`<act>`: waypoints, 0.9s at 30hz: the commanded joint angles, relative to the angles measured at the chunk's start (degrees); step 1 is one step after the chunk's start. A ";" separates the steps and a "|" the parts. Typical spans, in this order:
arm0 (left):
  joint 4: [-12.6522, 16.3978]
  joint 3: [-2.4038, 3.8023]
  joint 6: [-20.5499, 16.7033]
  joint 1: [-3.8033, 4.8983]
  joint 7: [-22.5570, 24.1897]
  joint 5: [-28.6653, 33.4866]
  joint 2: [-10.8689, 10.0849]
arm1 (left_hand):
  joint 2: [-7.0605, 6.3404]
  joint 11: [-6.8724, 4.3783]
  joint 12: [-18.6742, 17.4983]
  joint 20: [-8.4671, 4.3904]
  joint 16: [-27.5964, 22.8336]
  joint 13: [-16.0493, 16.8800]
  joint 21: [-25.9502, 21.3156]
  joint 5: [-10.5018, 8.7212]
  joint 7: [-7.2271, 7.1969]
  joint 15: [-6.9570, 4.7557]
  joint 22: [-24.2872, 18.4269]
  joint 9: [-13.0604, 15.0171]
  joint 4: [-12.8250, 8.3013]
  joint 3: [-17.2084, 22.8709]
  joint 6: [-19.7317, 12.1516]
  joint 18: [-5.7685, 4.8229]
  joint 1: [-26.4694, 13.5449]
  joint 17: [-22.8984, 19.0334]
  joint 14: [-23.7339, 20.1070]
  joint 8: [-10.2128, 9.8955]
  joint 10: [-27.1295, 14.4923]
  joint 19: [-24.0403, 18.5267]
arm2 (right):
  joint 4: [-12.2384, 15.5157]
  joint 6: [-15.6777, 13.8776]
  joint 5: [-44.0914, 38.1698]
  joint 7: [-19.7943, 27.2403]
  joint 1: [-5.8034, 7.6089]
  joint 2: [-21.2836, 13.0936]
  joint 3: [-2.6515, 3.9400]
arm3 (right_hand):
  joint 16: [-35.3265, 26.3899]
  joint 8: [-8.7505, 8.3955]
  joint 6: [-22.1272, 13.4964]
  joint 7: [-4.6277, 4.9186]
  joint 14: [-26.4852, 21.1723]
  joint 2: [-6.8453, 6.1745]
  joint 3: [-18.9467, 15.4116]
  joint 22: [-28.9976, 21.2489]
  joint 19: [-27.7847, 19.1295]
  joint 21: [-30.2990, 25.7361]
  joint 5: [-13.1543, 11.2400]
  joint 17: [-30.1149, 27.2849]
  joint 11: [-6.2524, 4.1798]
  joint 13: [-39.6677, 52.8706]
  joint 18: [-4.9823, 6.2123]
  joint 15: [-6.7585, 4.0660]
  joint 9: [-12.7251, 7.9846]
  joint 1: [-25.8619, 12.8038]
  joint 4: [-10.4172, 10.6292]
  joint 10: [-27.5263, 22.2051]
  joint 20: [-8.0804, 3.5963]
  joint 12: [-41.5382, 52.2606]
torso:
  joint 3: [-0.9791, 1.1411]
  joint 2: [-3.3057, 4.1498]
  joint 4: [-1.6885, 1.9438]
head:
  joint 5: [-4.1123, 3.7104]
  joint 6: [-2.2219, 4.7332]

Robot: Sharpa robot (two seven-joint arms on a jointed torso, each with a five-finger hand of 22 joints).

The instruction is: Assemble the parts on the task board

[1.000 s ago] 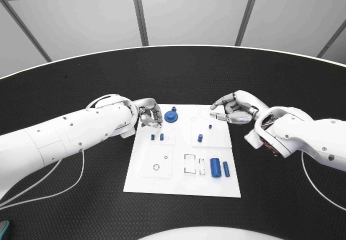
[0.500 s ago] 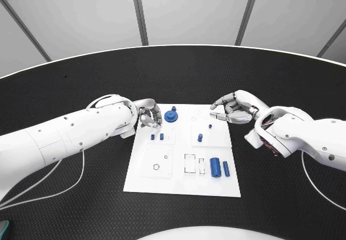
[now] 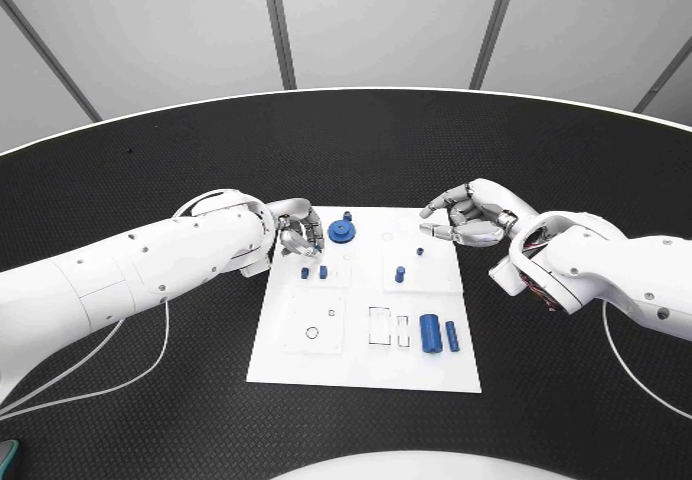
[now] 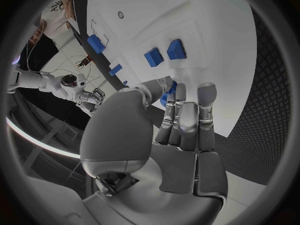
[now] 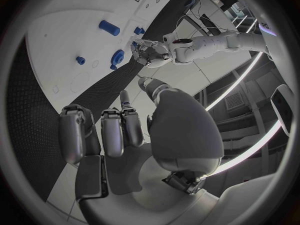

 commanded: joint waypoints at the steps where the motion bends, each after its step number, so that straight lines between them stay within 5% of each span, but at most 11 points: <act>1: 0.05 0.00 0.15 0.00 0.08 0.00 0.03 | 0.00 -0.06 -0.19 0.00 -0.07 -0.07 0.20 -0.09 -0.06 -0.07 -0.03 -0.02 -0.46 -0.03 0.40 -0.76 -0.49 -0.05 0.14 0.17 0.42 0.39 | 0.00 0.00 0.00 0.00 0.00 0.00 0.00 | -0.33 0.20 -0.21 -0.09 3.90 0.30 0.21 3.99 1.14 -0.22 0.22 6.33 -0.30 9.34 0.79 -0.39 -0.09 -0.22 -0.04 1.21 -0.53 0.11 | 0.02 -0.04 0.01 | -0.01 -0.06; 27: 0.27 0.00 0.61 -0.02 0.06 0.00 0.07 | 0.13 -0.16 -0.23 -0.04 0.03 -0.09 0.67 -0.16 -0.15 -0.15 0.77 -0.01 -0.60 -0.08 0.75 -0.90 -0.55 0.03 0.29 0.20 0.71 0.75 | -0.01 0.03 0.00 -0.01 0.00 0.02 0.00 | -0.33 0.20 -0.21 -0.09 3.90 0.30 0.21 3.99 1.14 -0.22 0.22 6.33 -0.30 9.34 0.79 -0.39 -0.09 -0.22 -0.04 1.21 -0.53 0.11 | 0.04 -0.03 0.00 | 0.00 -0.17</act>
